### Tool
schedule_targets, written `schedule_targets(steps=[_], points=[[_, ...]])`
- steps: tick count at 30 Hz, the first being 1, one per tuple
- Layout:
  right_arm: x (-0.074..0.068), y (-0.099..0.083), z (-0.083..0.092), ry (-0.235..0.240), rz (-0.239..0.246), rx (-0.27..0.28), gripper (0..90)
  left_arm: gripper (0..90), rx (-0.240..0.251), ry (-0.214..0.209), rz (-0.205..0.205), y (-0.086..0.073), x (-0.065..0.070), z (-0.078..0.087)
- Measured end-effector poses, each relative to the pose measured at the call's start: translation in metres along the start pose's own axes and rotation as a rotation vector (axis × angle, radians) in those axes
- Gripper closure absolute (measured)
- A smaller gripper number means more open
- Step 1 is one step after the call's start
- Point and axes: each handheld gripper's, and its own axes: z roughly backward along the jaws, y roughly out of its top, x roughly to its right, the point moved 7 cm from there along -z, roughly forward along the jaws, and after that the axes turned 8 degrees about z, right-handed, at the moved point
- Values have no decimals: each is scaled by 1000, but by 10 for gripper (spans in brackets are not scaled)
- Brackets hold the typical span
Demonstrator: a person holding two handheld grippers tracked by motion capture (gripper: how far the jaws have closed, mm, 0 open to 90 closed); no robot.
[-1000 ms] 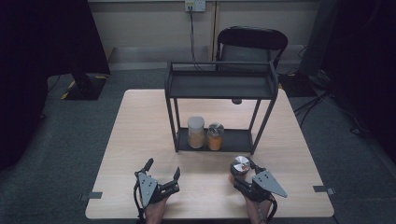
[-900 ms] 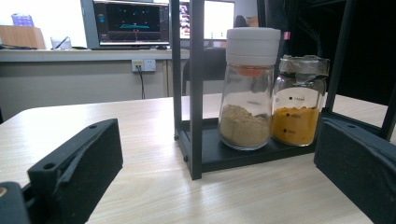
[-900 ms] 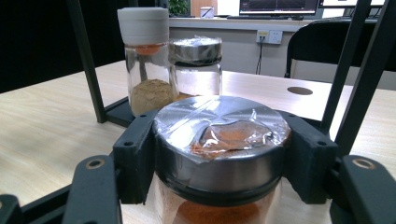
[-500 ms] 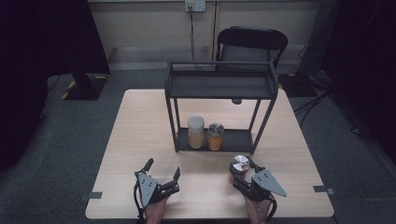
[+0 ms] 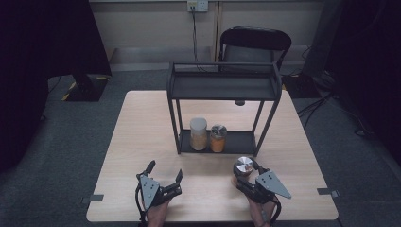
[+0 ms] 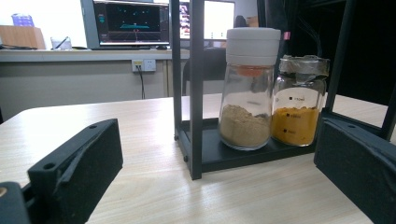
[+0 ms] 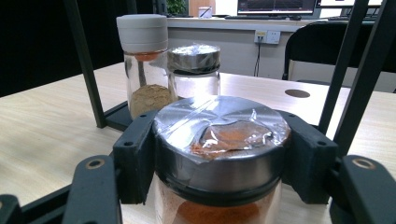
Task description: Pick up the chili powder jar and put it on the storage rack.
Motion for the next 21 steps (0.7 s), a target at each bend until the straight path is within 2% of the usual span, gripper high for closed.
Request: schedule_targets(steps=[21], points=[[3, 14, -4, -10, 16, 5, 351, 7, 0, 0, 1, 0, 0, 0]])
